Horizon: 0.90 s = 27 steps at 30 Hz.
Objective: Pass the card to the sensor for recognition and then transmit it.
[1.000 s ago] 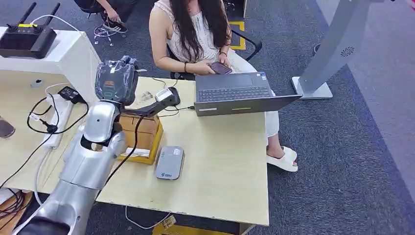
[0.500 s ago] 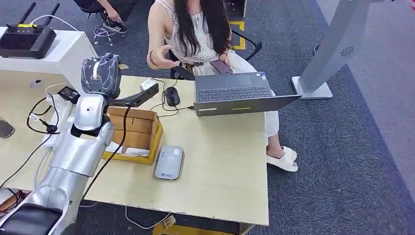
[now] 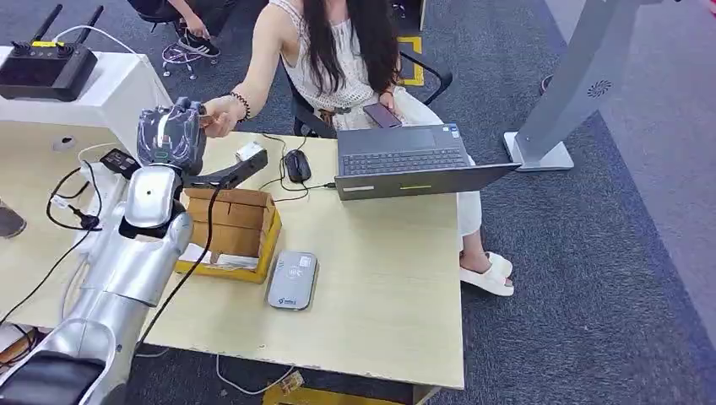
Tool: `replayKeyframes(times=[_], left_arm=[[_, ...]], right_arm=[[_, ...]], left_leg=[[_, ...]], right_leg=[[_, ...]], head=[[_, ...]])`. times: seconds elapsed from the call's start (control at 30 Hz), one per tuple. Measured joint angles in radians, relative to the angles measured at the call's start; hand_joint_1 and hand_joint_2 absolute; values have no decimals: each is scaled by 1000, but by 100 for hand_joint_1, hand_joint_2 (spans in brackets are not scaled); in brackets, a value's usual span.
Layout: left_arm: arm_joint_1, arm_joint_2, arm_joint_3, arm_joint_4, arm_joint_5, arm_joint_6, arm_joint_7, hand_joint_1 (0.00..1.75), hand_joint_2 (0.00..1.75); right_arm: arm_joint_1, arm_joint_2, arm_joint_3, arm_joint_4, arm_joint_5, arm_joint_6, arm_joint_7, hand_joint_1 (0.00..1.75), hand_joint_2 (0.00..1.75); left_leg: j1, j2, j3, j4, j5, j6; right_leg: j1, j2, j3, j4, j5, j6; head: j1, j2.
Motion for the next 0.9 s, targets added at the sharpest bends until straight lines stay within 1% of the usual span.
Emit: replayKeyframes(times=[0.17,0.37,0.47,0.53,0.6,0.7,0.73,0.8,0.83,0.9], left_arm=[[12,-3,11,-8,3,29,-21,0,175],[36,-11,24,-35,4,29,-26,0,175],[54,-19,24,-61,12,44,-55,0,175],[104,-33,24,-124,52,58,-97,0,175],[186,-49,24,-227,101,53,-143,0,175],[302,-67,11,-368,121,31,-154,0,175],[339,-69,5,-410,137,14,-164,0,175],[403,-67,-12,-482,157,-14,-180,0,175],[455,-62,-26,-527,164,-26,-185,0,175],[527,-53,-46,-580,171,-30,-185,0,175]], right_arm=[[0,0,0,0,-2,0,-2,0,175],[1,0,0,0,-3,-1,-3,0,175],[1,0,0,0,-10,-11,-5,0,175],[4,0,0,0,-20,-26,-16,0,175],[6,1,-3,0,-33,-36,-30,0,175],[14,2,-16,0,-45,-36,-44,0,175],[17,2,-21,0,-51,-35,-47,0,175],[21,1,-29,0,-63,-31,-51,0,175],[26,0,-38,0,-69,-29,-53,0,175],[32,-2,-51,-2,-76,-26,-53,0,175]], left_leg=[[0,0,0,0,0,0],[0,0,0,0,0,0],[0,0,0,0,0,0],[-1,0,0,0,0,0],[-1,1,0,0,-1,2],[-1,1,0,0,-3,2],[-1,1,-1,0,-3,2],[-1,2,0,0,-5,1],[-1,2,0,0,-5,1],[0,1,-1,0,-5,1]], right_leg=[[0,0,0,0,0,0],[0,0,0,0,0,0],[0,0,0,0,0,0],[0,0,0,0,0,0],[0,1,0,0,0,0],[0,1,-1,-1,-1,1],[0,1,-1,-1,-1,1],[-1,2,-1,-1,-2,1],[-1,2,-1,-1,-2,1],[0,2,-1,-1,-2,1]], head=[[0,0],[0,0],[0,0],[0,0],[-1,0],[0,0],[0,0],[-1,0],[-1,0],[0,0]])
